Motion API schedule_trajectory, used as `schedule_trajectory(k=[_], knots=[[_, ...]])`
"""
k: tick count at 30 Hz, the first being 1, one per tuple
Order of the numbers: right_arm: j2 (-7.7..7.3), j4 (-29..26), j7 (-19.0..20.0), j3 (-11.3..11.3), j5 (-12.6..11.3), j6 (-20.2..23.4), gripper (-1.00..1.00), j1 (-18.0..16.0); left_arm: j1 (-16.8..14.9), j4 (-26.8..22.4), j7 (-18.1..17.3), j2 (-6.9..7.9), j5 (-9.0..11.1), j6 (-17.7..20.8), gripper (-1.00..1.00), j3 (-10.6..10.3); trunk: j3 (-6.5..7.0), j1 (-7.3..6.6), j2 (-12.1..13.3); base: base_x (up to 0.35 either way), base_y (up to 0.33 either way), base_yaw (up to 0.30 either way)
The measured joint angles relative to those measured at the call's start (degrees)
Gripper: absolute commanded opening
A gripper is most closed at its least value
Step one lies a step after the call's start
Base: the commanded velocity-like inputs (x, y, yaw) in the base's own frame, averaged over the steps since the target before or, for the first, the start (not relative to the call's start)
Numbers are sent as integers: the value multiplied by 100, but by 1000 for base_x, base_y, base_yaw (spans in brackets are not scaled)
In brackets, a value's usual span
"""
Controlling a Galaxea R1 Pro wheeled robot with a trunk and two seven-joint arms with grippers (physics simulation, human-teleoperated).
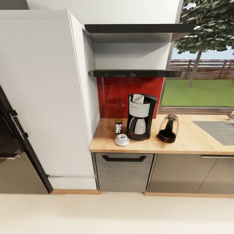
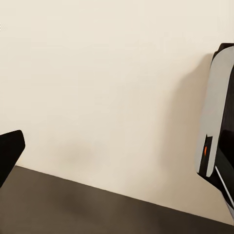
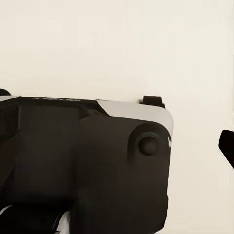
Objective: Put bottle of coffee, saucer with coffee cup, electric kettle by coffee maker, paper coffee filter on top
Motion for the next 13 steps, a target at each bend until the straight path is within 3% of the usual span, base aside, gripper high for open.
schedule_trajectory(k=[13], knots=[[3,3,-3,3,8,-192,100,0,-10,4,14,-1,6,19,100,22,0,0,0,0,0,0]])
